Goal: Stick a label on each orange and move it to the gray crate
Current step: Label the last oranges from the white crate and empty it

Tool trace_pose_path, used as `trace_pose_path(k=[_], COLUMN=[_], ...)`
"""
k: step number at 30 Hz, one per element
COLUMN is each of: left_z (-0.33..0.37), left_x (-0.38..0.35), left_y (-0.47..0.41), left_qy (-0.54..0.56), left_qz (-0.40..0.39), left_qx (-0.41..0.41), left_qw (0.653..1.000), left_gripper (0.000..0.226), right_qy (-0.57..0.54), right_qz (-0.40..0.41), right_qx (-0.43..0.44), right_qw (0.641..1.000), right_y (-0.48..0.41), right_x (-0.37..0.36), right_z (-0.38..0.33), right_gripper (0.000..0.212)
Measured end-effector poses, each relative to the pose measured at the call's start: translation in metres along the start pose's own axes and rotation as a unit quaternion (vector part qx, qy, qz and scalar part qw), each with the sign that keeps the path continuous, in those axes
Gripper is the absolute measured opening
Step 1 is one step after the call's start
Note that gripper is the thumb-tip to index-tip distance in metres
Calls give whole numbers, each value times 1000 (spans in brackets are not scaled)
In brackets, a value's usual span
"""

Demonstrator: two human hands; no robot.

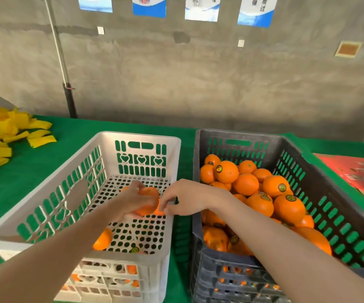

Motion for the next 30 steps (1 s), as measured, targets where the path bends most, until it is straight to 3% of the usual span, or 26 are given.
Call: trace_pose_path(k=[5, 8, 10, 12, 14, 16, 19, 22, 25, 30], left_z=[16, 19, 20, 19, 17, 11, -2, -18, -31, -53], left_x=[5, -1, -9, -19, -32, -47, -71, -96, -116, -137], left_y=[58, 94, 115, 133, 152, 169, 188, 198, 201, 194], left_qy=[266, 308, 327, 333, 324, 322, 317, 319, 309, 333], left_qz=[-3, -27, -42, -56, -75, -99, -131, -142, -153, -150], left_qx=[-94, -133, -150, -167, -188, -205, -203, -178, -153, -91], left_qw=[959, 942, 932, 926, 924, 919, 917, 920, 926, 926], left_gripper=[54, 65, 64, 60, 56, 53, 65, 71, 71, 59], right_qy=[-94, -148, -198, -277, -351, -362, -208, -113, -125, -192], right_qz=[60, 190, 290, 321, 274, 170, 14, -67, -70, -14], right_qx=[-13, -12, 12, 66, 90, 32, -126, -300, -357, -331], right_qw=[994, 971, 936, 903, 891, 916, 970, 945, 923, 924], right_y=[18, 47, 78, 113, 144, 161, 172, 176, 174, 174], right_x=[11, 2, -11, -29, -59, -99, -172, -228, -254, -253], right_z=[-12, -27, -44, -58, -62, -52, -12, 27, 40, 37], right_gripper=[25, 21, 18, 16, 14, 13, 22, 37, 47, 31])
Point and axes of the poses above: each hand's wrist, its own y-axis away from the middle knuckle, its own x-axis out of the back of the hand, z = x × y, the point moved 2 cm from there along -y, towards the middle knuckle, and after that the axes turned 2 degrees about -z, right-handed, at the moved point
